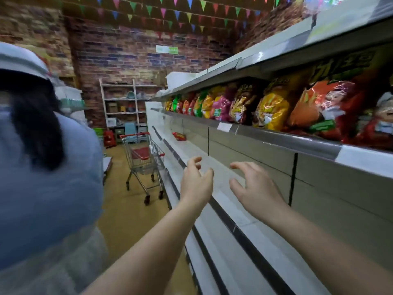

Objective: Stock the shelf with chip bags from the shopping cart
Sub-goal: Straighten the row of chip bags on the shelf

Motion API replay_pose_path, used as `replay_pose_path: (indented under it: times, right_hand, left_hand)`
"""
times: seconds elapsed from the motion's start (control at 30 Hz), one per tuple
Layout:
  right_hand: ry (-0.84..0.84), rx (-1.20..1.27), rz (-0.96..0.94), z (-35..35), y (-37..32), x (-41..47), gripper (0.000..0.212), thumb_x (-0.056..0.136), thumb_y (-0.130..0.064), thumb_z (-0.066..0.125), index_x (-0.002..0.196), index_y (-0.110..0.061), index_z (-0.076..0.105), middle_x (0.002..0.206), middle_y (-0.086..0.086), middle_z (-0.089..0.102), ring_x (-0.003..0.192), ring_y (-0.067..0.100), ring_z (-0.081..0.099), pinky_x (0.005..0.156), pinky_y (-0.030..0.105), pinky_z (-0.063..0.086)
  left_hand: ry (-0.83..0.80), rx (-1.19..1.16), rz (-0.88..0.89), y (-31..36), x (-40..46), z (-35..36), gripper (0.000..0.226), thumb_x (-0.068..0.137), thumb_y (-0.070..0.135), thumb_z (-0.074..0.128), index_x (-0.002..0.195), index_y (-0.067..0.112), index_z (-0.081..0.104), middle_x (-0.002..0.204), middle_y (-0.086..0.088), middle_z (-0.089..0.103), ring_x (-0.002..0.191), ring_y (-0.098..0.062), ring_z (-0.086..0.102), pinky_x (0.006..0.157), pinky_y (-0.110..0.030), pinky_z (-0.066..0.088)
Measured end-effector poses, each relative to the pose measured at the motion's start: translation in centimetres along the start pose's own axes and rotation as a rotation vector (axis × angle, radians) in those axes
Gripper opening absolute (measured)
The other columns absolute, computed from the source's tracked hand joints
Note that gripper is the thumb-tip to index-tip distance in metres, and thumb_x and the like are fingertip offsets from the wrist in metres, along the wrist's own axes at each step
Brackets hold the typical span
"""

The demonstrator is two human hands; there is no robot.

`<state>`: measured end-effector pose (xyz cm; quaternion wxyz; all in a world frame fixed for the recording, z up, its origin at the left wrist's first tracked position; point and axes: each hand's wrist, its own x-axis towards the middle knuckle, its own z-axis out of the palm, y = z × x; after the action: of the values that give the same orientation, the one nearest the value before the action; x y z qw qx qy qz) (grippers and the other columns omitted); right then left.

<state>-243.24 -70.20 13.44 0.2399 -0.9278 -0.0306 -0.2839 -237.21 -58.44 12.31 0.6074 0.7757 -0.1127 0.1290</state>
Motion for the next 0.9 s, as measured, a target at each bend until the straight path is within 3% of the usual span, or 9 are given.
replay_pose_path:
  times: [0.13,0.33,0.47,0.7,0.8,0.9]
  right_hand:
    - [-0.009,-0.006,0.058,3.9,1.1,5.2,0.040,0.095,-0.026,0.044,0.135,-0.021,0.045,0.138,-0.002,0.046,0.126,0.015,0.041,0.103,0.029,0.033]
    - [-0.041,0.032,0.123,9.2,3.0,12.2,0.039,0.096,-0.027,0.043,0.134,-0.021,0.046,0.138,-0.001,0.046,0.126,0.016,0.042,0.101,0.031,0.035]
    - [-0.082,0.058,0.150,12.8,4.4,17.0,0.039,0.096,-0.026,0.042,0.134,-0.021,0.046,0.140,0.000,0.045,0.126,0.018,0.042,0.098,0.028,0.035]
    - [-0.135,0.127,0.140,19.6,7.1,26.3,0.039,0.096,-0.026,0.043,0.134,-0.020,0.046,0.139,0.002,0.045,0.123,0.019,0.045,0.091,0.026,0.036]
    - [-0.152,0.161,0.127,22.1,8.1,30.7,0.038,0.095,-0.026,0.043,0.132,-0.020,0.047,0.137,0.003,0.047,0.120,0.019,0.047,0.085,0.026,0.035]
    - [-0.166,0.189,0.118,24.4,8.2,35.1,0.038,0.096,-0.026,0.043,0.133,-0.019,0.047,0.137,0.004,0.048,0.122,0.020,0.047,0.090,0.028,0.037]
  left_hand:
    - [0.000,-0.030,-0.048,-3.1,6.2,0.2,0.041,0.098,0.021,0.047,0.138,0.019,0.037,0.138,-0.005,0.046,0.107,-0.014,0.047,0.083,-0.030,0.041]
    - [-0.005,-0.079,-0.103,-6.7,13.2,0.4,0.043,0.099,0.022,0.049,0.139,0.018,0.036,0.135,-0.005,0.048,0.098,-0.010,0.051,0.071,-0.022,0.042]
    - [0.028,-0.050,-0.115,-8.7,17.8,0.3,0.044,0.099,0.016,0.046,0.142,0.015,0.035,0.137,-0.008,0.047,0.116,-0.017,0.047,0.090,-0.028,0.041]
    - [0.077,-0.002,-0.128,-12.4,26.5,1.2,0.039,0.097,0.018,0.049,0.135,0.016,0.040,0.124,-0.003,0.053,0.112,-0.021,0.054,0.096,-0.043,0.049]
    - [0.114,0.019,-0.124,-13.6,30.4,1.1,0.042,0.096,0.022,0.052,0.136,0.017,0.040,0.131,-0.003,0.051,0.116,-0.018,0.051,0.096,-0.037,0.047]
    - [0.155,0.020,-0.110,-14.7,34.4,0.6,0.047,0.095,0.025,0.054,0.138,0.016,0.039,0.134,-0.005,0.051,0.117,-0.017,0.051,0.094,-0.035,0.047]
